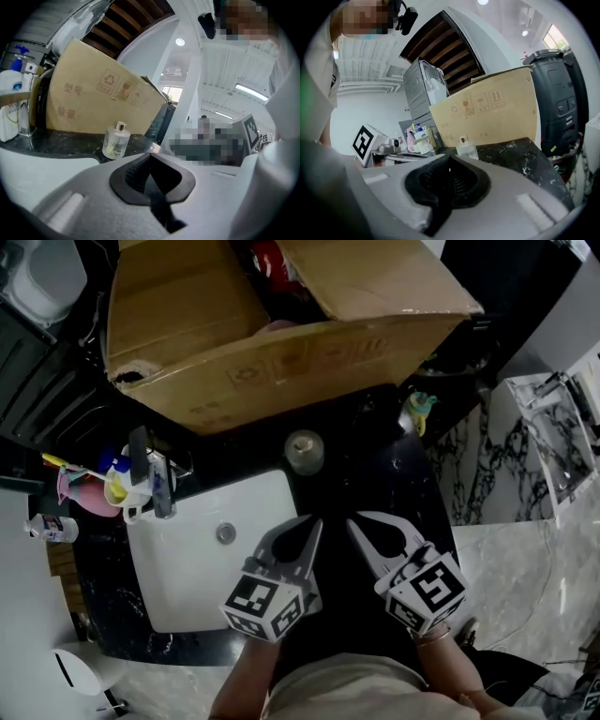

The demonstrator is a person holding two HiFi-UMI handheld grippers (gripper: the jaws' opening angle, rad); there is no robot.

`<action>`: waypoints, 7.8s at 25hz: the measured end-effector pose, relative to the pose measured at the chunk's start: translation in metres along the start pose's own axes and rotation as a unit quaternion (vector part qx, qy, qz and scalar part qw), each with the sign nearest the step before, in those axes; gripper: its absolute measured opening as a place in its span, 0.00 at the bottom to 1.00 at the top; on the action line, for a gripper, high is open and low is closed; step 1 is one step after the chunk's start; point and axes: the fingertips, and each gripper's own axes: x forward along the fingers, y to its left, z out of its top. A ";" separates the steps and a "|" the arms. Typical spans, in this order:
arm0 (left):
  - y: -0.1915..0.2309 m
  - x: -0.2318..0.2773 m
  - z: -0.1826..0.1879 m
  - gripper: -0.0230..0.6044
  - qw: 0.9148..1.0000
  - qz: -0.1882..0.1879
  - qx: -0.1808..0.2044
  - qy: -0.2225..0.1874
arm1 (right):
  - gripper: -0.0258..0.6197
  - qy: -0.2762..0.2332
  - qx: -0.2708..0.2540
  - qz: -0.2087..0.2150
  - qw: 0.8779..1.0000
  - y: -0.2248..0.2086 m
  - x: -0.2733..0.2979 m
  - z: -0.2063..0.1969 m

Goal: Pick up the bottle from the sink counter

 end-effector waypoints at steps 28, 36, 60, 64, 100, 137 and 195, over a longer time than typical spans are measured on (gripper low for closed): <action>0.050 0.038 0.007 0.07 0.998 0.058 0.033 0.013 | 0.04 0.016 -0.014 0.050 0.999 -0.032 0.035 0.005; 0.069 0.051 0.019 0.34 0.995 0.089 0.051 0.012 | 0.04 0.012 -0.015 0.064 0.998 -0.036 0.041 0.009; 0.097 0.093 0.021 0.72 0.988 0.127 0.078 0.047 | 0.04 -0.003 -0.006 0.065 0.998 -0.065 0.041 0.015; 0.095 0.102 0.023 0.71 0.988 0.120 0.082 0.045 | 0.04 -0.004 -0.004 0.061 0.998 -0.071 0.038 0.015; 0.105 0.135 0.028 0.64 0.987 0.131 0.089 0.036 | 0.04 -0.022 0.028 0.097 0.995 -0.077 0.039 0.014; 0.048 0.026 0.085 0.62 0.991 0.052 0.065 -0.106 | 0.04 -0.033 -0.039 0.037 0.998 -0.011 -0.019 0.030; -0.059 -0.270 0.076 0.61 0.965 -0.076 0.091 -0.235 | 0.04 -0.093 -0.166 -0.014 0.982 0.228 -0.068 0.054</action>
